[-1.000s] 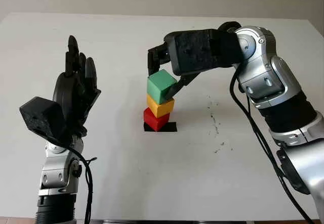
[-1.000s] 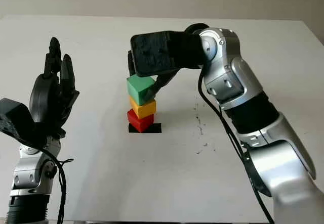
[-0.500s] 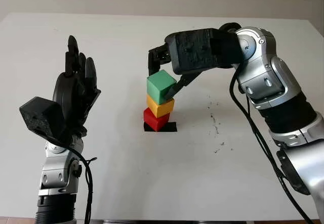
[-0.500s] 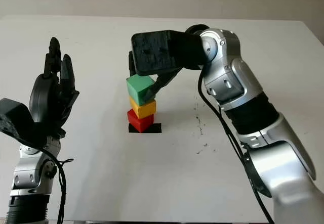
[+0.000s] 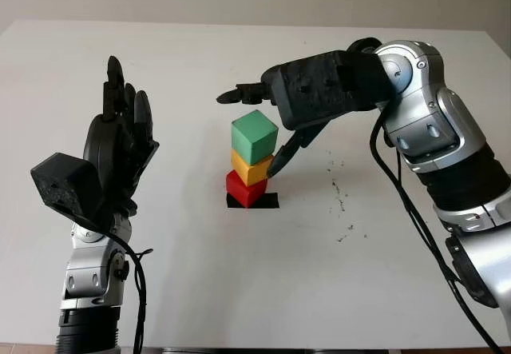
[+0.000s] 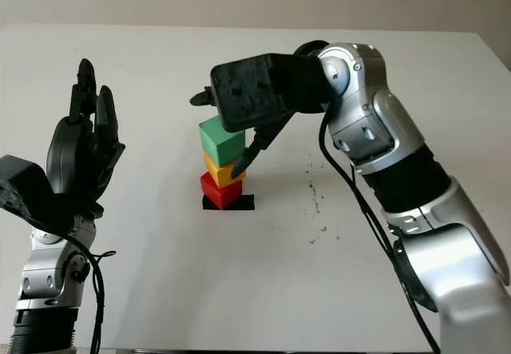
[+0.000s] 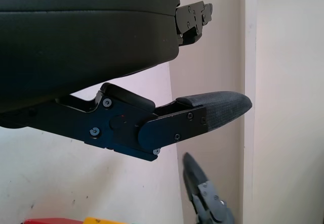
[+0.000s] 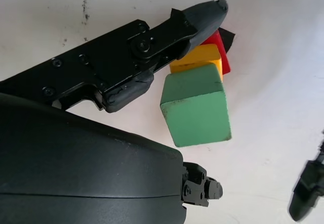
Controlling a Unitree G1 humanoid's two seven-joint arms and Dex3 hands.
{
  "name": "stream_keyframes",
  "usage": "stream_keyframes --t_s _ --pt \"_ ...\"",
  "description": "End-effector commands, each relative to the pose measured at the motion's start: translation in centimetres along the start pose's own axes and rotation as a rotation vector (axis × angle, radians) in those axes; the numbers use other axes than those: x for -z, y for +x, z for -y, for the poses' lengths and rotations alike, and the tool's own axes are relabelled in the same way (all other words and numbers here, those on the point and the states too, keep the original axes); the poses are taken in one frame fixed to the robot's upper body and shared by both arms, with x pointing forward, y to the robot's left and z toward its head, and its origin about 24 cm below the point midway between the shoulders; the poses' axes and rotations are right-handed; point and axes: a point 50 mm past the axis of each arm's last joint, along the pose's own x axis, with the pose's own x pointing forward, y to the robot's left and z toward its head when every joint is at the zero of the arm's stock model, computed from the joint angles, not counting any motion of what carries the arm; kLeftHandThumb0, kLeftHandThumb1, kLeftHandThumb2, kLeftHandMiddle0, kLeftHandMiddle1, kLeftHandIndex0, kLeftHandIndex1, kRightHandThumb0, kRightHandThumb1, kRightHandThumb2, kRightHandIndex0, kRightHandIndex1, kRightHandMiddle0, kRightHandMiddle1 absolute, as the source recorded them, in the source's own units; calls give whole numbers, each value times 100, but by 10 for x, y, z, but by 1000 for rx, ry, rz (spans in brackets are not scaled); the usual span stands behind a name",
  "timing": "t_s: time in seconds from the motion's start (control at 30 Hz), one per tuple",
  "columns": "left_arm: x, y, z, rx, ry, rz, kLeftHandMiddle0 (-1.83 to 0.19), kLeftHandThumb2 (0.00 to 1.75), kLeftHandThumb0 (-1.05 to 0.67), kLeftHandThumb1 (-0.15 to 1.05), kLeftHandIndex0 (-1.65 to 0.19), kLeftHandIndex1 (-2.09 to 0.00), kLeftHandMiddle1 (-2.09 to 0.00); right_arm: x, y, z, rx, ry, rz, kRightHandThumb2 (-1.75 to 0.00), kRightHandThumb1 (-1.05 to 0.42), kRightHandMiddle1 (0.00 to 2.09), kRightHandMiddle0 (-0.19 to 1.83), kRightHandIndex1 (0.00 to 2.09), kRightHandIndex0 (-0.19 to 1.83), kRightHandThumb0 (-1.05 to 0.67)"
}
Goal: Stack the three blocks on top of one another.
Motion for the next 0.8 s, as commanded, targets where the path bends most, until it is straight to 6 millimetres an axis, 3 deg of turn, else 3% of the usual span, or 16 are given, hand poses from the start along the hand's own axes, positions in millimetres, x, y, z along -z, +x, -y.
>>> stream_keyframes --t_s 0.0,0.17,0.23,0.33,0.47,0.6,0.77 --pt "-5 0 0 0 14 16 19 67 -68 105 19 0 0 2 -12 7 24 0 13 -6 -87 0 -19 0 -19 -98" --pt "-3 0 1 10 4 19 19 68 -68 105 19 0 0 10 -37 24 129 118 88 -9 -98 0 -19 0 -19 -101" --pt "-2 0 0 7 5 19 19 68 -68 105 19 0 0 20 -49 27 267 274 174 -11 -102 0 -19 0 -19 -93" --pt "-2 1 -1 9 5 19 19 67 -69 105 19 0 0 38 -59 21 493 362 226 -27 -104 0 -19 0 -19 -85" --pt "-2 2 -3 9 -14 25 19 68 -69 105 19 0 0 75 -61 -7 740 537 185 -53 -105 1 -19 0 -19 -77" --pt "-2 3 -5 16 -18 26 19 68 -69 105 19 0 0 93 -48 -37 795 692 152 -54 -105 0 -19 0 -19 -74" --pt "0 4 -5 56 -22 18 19 68 -69 105 19 0 0 108 -21 -92 880 918 68 -57 -105 0 -19 0 -19 -69"
